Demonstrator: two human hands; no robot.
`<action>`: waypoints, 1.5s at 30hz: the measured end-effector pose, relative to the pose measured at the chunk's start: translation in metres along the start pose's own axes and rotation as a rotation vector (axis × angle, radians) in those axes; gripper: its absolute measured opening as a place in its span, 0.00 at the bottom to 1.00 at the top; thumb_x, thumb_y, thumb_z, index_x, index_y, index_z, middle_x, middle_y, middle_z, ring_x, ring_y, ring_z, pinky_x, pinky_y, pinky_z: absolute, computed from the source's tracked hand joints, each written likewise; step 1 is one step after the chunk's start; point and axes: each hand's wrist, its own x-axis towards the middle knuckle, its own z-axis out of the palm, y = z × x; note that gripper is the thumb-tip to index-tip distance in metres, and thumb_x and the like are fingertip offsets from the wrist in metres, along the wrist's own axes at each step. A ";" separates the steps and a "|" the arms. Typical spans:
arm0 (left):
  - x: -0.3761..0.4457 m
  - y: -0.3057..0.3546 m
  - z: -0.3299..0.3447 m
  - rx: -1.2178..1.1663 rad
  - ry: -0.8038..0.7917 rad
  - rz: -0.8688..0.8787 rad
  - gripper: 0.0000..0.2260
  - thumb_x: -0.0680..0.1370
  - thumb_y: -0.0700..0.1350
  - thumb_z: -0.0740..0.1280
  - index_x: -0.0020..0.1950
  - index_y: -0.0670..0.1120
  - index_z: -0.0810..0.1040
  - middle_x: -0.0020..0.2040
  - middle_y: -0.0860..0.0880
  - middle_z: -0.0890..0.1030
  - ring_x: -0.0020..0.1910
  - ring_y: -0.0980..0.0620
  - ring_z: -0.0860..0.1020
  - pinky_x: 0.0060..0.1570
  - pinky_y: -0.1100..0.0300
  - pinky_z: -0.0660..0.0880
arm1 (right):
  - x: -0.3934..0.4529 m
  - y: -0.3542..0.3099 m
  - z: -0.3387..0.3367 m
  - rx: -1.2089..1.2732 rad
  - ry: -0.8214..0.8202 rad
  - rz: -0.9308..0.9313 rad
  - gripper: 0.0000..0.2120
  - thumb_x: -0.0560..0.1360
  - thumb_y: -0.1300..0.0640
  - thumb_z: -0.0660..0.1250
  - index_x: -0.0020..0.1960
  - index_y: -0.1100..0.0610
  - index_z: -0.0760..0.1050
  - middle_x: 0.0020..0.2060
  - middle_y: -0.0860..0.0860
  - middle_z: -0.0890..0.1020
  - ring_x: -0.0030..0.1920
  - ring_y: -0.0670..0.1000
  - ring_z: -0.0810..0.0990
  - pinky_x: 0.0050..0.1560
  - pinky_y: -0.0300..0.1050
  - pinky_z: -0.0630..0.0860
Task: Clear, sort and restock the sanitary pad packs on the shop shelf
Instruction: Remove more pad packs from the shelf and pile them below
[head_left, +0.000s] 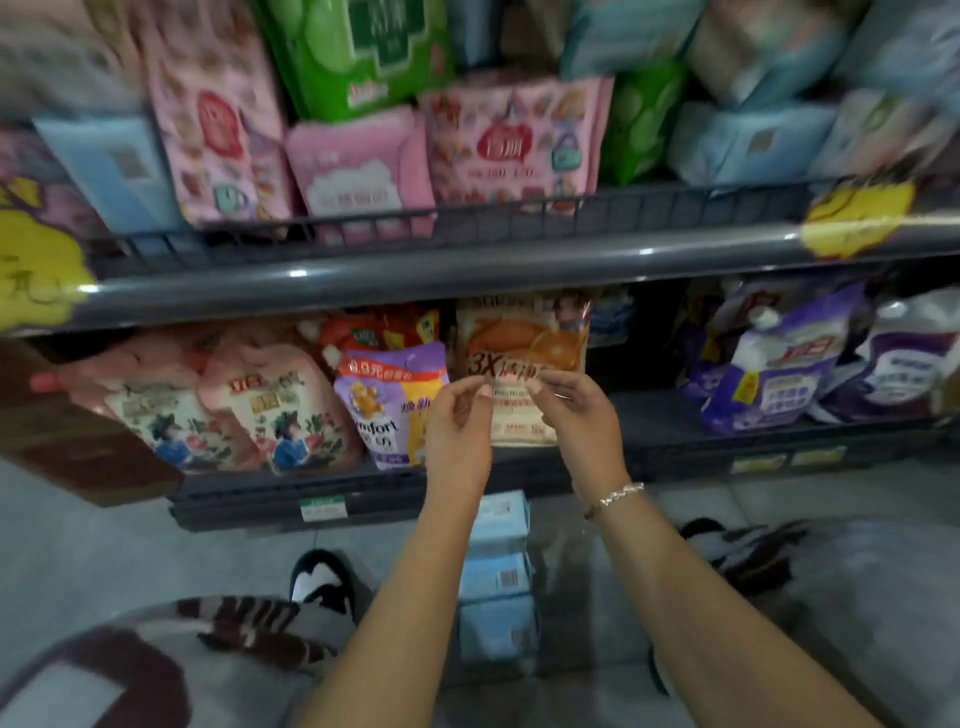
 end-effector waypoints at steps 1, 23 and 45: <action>-0.001 0.018 0.001 -0.007 -0.012 0.031 0.06 0.81 0.45 0.63 0.57 0.49 0.76 0.50 0.56 0.78 0.50 0.61 0.76 0.51 0.69 0.73 | 0.000 -0.017 -0.002 0.011 -0.007 -0.032 0.08 0.73 0.55 0.73 0.51 0.53 0.79 0.51 0.49 0.83 0.53 0.47 0.81 0.54 0.43 0.78; 0.114 0.232 0.068 0.098 -0.065 0.283 0.22 0.82 0.50 0.61 0.74 0.44 0.66 0.69 0.46 0.72 0.66 0.51 0.72 0.57 0.64 0.66 | 0.132 -0.228 -0.020 -0.032 -0.002 -0.338 0.27 0.78 0.53 0.66 0.75 0.53 0.62 0.64 0.49 0.73 0.57 0.45 0.75 0.54 0.33 0.75; 0.130 0.266 0.097 -0.197 -0.084 0.022 0.23 0.76 0.50 0.71 0.66 0.41 0.72 0.54 0.45 0.81 0.50 0.47 0.81 0.53 0.52 0.78 | 0.166 -0.251 -0.091 -0.162 0.488 -0.232 0.20 0.75 0.50 0.69 0.63 0.59 0.72 0.58 0.58 0.76 0.54 0.58 0.77 0.58 0.54 0.75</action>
